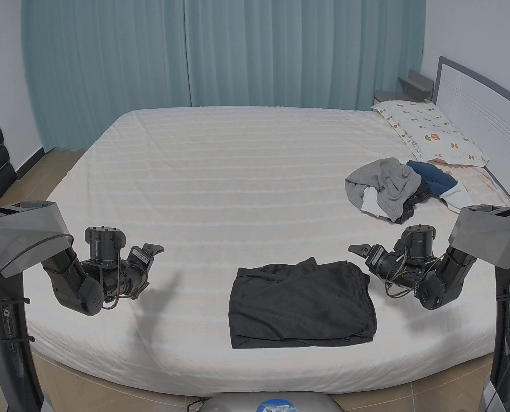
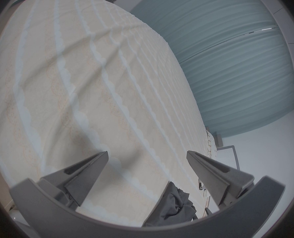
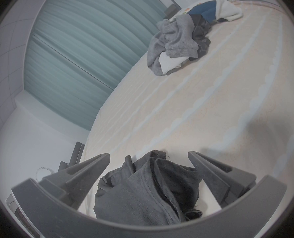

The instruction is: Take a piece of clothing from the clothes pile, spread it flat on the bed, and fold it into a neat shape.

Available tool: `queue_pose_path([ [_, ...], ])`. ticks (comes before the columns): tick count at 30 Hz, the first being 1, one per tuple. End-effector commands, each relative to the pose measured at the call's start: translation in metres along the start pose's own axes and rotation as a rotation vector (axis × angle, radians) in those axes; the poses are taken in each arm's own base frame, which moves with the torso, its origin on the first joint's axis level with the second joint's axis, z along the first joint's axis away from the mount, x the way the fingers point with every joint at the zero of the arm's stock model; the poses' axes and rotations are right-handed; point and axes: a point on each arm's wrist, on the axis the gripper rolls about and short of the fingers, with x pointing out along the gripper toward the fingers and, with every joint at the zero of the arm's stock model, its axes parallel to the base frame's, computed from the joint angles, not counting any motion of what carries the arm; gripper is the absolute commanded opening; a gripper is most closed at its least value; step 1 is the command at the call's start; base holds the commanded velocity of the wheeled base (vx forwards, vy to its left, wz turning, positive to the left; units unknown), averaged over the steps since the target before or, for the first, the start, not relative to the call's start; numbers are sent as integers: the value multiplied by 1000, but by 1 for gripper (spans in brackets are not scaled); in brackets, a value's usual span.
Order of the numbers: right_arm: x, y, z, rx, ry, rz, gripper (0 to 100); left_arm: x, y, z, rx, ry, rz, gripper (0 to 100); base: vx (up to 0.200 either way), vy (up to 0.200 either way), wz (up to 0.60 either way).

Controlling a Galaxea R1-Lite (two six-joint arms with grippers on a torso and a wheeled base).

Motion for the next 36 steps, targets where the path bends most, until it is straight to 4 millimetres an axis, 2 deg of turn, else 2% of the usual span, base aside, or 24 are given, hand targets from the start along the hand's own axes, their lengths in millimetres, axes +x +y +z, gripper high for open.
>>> queue_pose_path([
  [1,6,-7,-5,10,17,-15,100,1,2,-1,-1,2,6,100,0,0,0],
  [4,4,-6,-10,8,46,-2,100,1,1,-1,0,3,5,100,0,0,0],
  [5,4,-6,-10,8,46,-2,0,1,1,-1,0,3,5,100,0,0,0],
  [13,5,-5,-15,5,67,10,0,1,1,-1,0,3,5,100,0,0,0],
  [18,3,-6,-10,12,50,9,0,1,2,0,-1,2,5,100,0,0,0],
  [24,-1,-16,8,54,-4,-14,0,1,1,-1,0,3,5,100,0,0,0],
  [36,3,-25,3,63,12,-43,0,1,2,0,-1,2,5,100,0,0,0],
])
